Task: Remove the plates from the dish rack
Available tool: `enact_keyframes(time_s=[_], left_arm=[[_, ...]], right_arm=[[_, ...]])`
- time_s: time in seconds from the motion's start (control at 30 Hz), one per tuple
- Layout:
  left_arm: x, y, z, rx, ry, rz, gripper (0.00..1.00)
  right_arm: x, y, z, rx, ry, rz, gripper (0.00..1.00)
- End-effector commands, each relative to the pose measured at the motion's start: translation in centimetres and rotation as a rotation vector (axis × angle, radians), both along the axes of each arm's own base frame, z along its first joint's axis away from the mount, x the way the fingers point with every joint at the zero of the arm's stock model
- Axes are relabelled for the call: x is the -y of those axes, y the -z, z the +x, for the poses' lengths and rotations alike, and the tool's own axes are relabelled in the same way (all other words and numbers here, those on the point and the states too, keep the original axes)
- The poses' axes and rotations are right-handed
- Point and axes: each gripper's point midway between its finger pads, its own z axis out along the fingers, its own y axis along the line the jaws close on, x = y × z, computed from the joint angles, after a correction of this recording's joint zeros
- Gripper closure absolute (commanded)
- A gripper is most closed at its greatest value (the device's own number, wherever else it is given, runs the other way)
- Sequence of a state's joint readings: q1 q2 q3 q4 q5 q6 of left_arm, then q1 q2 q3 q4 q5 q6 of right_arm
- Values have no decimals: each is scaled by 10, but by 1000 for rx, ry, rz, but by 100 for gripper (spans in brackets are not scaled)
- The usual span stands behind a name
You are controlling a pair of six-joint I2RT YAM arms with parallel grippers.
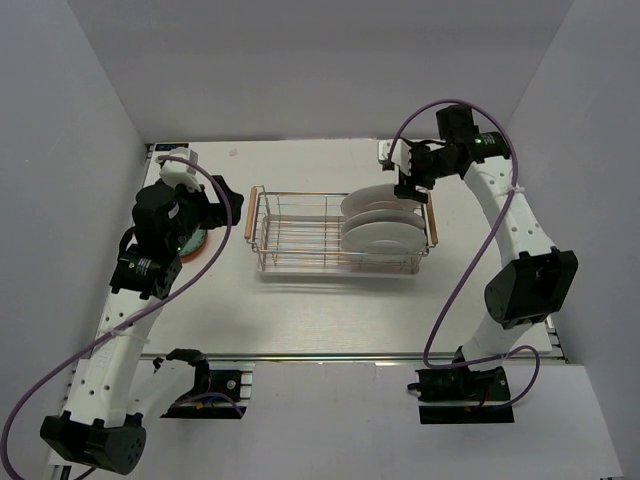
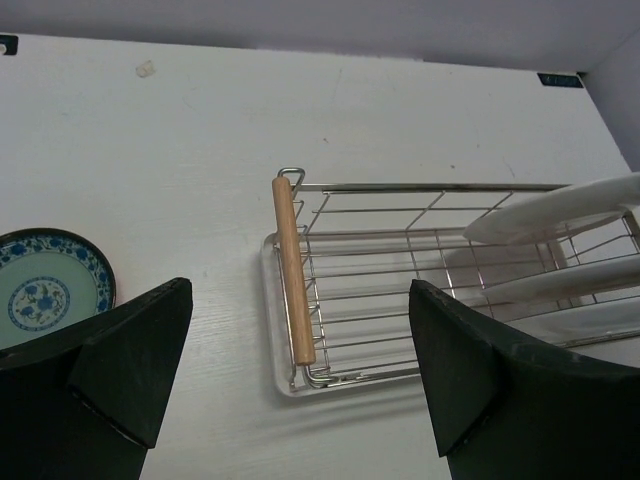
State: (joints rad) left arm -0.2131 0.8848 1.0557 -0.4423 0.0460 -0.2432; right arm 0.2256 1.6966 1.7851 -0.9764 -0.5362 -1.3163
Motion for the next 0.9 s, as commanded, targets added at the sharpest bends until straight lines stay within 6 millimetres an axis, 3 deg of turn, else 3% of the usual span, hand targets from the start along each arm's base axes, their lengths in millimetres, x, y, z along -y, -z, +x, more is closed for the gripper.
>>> enact_keyframes(time_s=[0.0,0.17,0.4,0.5,0.87], left_arm=[[8,3,-1,-8,55,14,2],[13,8,2,-16,79,10,2],[11,10,1,-23,66,10,2],[10,12,1,-28,62,15,2],[10,12,-2,-25,62,8,2]], right_arm=[[-14,-5,-8,-1,-78,12,20],[-23,2,-4,-17,-98,19,26],[-31,15,-10,-56,-137,25,53],[-35,17,-17,-73,-166,33,58],[-42,-6,-35,-30,-227,45,88]])
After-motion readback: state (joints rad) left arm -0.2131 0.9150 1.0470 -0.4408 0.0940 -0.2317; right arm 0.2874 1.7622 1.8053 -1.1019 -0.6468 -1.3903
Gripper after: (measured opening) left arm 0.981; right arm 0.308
